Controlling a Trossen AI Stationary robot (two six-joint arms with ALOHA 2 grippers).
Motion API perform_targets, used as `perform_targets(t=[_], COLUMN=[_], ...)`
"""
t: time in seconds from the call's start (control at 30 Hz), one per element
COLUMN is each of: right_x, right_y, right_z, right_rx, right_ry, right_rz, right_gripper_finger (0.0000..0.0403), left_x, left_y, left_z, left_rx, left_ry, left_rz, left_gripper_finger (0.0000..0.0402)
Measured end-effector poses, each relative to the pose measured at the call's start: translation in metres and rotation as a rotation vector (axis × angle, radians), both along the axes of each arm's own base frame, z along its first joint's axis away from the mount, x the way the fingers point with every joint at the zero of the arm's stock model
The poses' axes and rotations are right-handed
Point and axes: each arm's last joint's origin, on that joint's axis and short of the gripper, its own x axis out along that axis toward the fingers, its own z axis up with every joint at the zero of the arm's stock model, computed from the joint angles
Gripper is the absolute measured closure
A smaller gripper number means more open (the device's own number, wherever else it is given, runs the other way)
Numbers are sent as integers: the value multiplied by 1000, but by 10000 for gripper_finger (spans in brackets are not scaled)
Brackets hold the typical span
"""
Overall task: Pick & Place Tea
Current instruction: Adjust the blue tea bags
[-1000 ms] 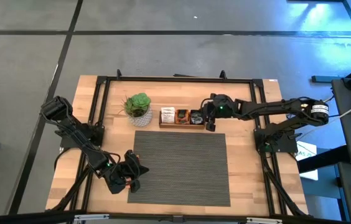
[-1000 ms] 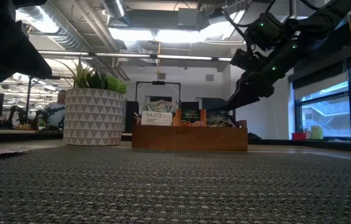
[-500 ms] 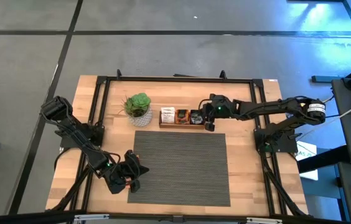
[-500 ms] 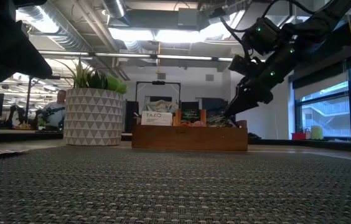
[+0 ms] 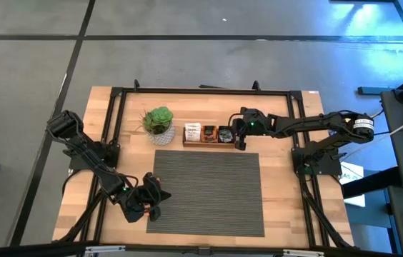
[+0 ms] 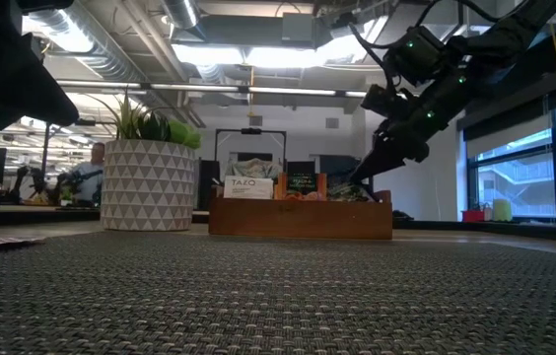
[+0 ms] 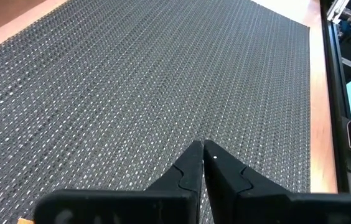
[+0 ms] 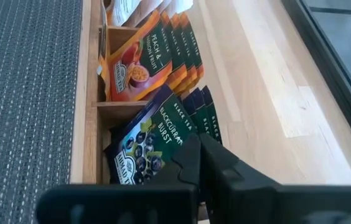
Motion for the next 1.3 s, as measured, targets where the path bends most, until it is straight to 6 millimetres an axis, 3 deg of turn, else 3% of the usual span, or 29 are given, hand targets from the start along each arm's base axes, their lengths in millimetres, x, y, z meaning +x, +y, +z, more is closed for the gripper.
perform_targets(t=[0.17, 0.47, 0.87, 1.3], right_x=[-1, -18, -36, -44], right_y=[0, 10, 27, 30], right_z=[5, 36, 4, -7], right_rx=[41, 100, 39, 39], right_ry=[-39, -151, -385, -397], right_rz=[-39, -85, -144, -151], right_gripper_finger=[398, 400, 402, 403], left_x=[0, 0, 0, 0], left_y=[0, 0, 0, 0], left_z=[0, 0, 0, 0], left_rx=[0, -1, -7, -6], left_ry=[0, 0, 3, 3], left_rz=[0, -1, -4, -5], left_gripper_finger=[393, 389, 391, 393])
